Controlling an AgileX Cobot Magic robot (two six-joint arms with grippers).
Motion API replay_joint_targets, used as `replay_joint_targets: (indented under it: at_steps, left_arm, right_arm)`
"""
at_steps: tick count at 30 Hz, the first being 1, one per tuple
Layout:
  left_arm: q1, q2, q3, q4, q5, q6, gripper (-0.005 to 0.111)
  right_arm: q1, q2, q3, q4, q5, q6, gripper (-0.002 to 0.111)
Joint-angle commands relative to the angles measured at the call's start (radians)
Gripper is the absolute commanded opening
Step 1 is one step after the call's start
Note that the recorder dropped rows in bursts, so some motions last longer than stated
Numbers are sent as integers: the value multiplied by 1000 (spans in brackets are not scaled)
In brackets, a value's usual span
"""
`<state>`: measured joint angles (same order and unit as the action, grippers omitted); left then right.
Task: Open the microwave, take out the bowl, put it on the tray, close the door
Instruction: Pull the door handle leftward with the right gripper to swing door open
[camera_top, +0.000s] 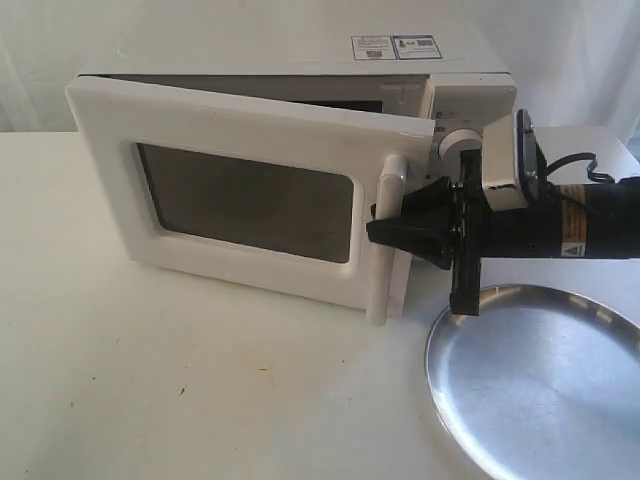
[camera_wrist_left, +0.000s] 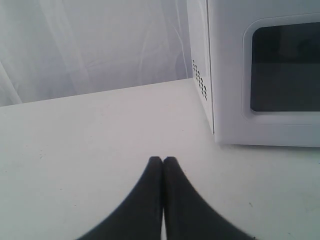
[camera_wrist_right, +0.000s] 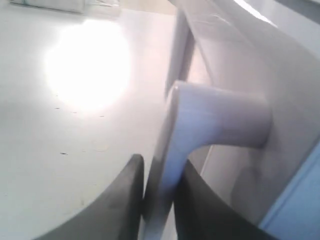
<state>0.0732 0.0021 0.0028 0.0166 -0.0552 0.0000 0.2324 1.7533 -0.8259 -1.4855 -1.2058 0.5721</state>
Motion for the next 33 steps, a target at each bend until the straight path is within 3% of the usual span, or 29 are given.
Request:
replay_joint_targets:
  at_steps: [1, 12, 15, 19, 22, 24, 27, 30, 32, 33]
  left_arm:
    - [-4, -2, -3, -8, -4, 0, 0]
    - [-4, -2, -3, -8, -4, 0, 0]
    - [-4, -2, -3, -8, -4, 0, 0]
    - [-4, -2, -3, -8, -4, 0, 0]
    - [-4, -2, -3, -8, -4, 0, 0]
    - [-4, -2, -3, -8, -4, 0, 0]
    - [-4, -2, -3, -8, -4, 0, 0]
    - [-4, -2, -3, -8, -4, 0, 0]
    - [-4, -2, -3, -8, -4, 0, 0]
    - [-4, -2, -3, -8, -4, 0, 0]
  right_arm:
    - [-6, -19, 2, -84, -15, 43, 0]
    - [-14, -134, 33, -88, -2, 185, 1]
    - [-14, -145, 33, -101, 21, 248, 15]
    - [-14, -145, 40, -112, 25, 305, 46]
    - [-14, -147, 49, -127, 9, 332, 56]
    - [-14, -147, 49, -136, 7, 366, 55]
    - [-14, -147, 49, -168, -15, 376, 43]
    - [-14, -161, 51, -259, -15, 520, 14]
    - [-14, -181, 84, -259, -1, 539, 0]
    - [-14, -193, 104, -259, 41, 539, 0]
